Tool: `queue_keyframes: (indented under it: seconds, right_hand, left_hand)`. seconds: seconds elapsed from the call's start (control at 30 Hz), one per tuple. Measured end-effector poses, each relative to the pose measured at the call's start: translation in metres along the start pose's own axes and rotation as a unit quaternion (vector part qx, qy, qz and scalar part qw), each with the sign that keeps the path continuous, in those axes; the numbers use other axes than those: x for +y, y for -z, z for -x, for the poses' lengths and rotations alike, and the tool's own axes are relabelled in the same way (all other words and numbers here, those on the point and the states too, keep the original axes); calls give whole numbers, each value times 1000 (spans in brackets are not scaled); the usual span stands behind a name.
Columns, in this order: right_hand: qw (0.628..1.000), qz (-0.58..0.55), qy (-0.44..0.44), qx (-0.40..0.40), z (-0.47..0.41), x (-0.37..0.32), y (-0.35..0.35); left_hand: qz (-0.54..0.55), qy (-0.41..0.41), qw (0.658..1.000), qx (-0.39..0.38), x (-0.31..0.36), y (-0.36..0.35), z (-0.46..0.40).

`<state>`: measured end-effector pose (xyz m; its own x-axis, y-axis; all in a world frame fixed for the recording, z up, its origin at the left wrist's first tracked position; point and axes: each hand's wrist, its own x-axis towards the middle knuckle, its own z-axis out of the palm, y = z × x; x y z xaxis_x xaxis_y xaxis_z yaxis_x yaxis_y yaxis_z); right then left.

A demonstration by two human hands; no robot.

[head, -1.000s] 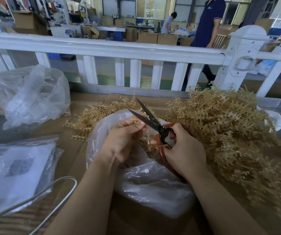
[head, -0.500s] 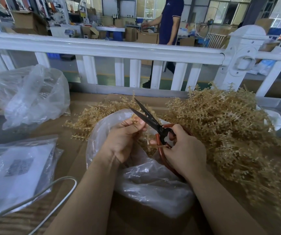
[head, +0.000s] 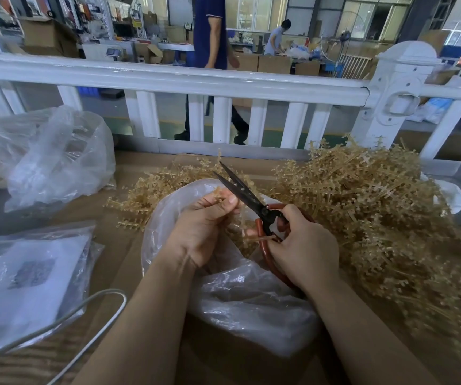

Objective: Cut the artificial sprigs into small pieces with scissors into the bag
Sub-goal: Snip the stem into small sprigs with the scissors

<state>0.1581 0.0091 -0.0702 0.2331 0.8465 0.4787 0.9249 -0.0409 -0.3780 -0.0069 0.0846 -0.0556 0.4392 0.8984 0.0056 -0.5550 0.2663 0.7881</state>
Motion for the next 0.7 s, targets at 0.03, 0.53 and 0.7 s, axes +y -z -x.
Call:
queue_keyframes:
  seconds: [0.03, 0.53, 0.7]
  right_hand:
    - [1000, 2, -2, 0, 0, 0, 0]
    - [999, 30, 5, 33, 0, -4, 2]
    - [1000, 22, -6, 16, 1, -3, 0]
  left_hand:
    - [-1, -3, 1000, -2, 0, 1, 0]
    - [-80, -30, 996, 0, 1, 4, -1]
    - [-85, -37, 996, -15, 2, 3, 1]
